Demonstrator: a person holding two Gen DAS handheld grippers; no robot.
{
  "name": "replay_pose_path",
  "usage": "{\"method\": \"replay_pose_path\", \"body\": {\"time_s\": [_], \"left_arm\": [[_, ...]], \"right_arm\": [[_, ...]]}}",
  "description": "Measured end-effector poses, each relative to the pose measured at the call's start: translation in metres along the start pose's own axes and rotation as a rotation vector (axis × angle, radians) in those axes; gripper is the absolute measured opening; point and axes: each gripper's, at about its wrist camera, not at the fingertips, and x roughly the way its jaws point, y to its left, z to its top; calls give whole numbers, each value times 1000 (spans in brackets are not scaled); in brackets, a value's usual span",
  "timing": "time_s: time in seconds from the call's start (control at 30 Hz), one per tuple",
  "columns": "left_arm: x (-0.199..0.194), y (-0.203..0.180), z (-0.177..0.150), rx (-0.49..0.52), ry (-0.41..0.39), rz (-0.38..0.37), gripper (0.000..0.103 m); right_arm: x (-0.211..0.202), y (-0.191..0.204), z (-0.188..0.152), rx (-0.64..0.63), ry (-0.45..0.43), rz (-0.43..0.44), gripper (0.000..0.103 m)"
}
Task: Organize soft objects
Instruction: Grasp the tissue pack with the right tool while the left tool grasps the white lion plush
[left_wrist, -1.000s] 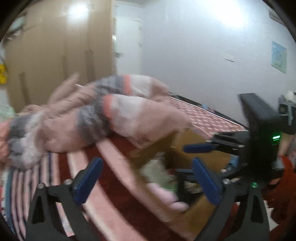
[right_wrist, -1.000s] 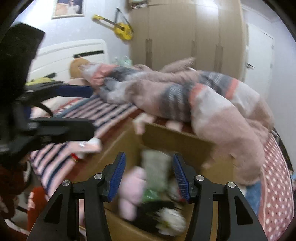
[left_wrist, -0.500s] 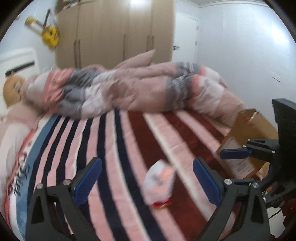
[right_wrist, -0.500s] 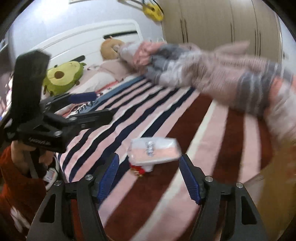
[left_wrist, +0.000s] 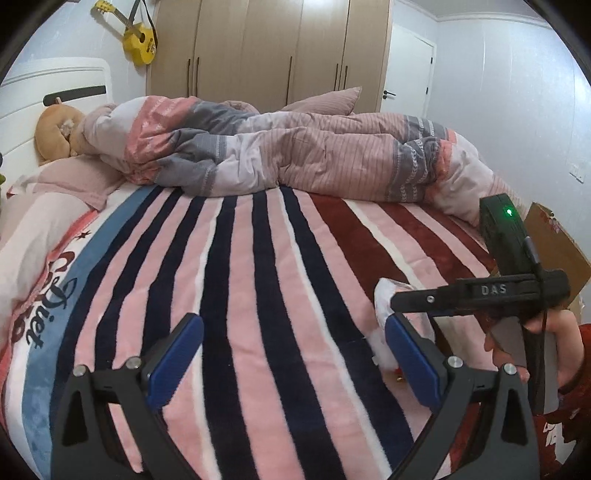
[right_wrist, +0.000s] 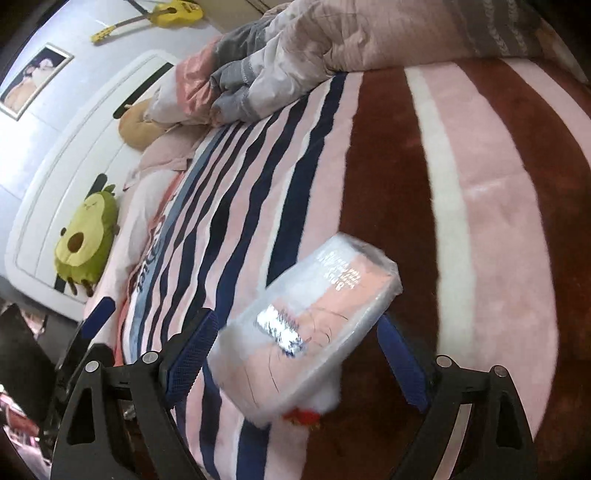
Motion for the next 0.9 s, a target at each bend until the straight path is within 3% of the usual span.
{"method": "replay_pose_path", "body": {"time_s": [0.2, 0.3, 0.37, 0.4, 0.5, 0.53, 0.8, 0.87, 0.9], "left_arm": [[4, 5, -2, -9, 8, 9, 98], [6, 6, -2, -13, 14, 11, 98], [6, 5, -2, -14, 19, 10, 98], [7, 4, -2, -15, 22, 7, 98], [10, -2, -1, -23, 33, -45, 98], [13, -6, 0, -21, 38, -73, 98], [47, -50, -6, 17, 116, -208, 96], [63, -63, -11, 13, 150, -259, 87], [71, -68, -13, 12, 167, -270, 77]], "right_arm": [[14, 26, 2, -131, -3, -101, 88], [25, 38, -8, -247, 22, -202, 88], [24, 37, -16, -308, 20, -234, 77], [20, 34, -20, -313, 16, -235, 63], [-1, 21, -22, -279, -10, -195, 42], [-4, 19, -21, -277, -15, -188, 39], [-56, -6, -36, -290, -70, -242, 34], [-59, -13, -44, -292, -61, -257, 34], [-60, -17, -48, -293, -57, -268, 34]]}}
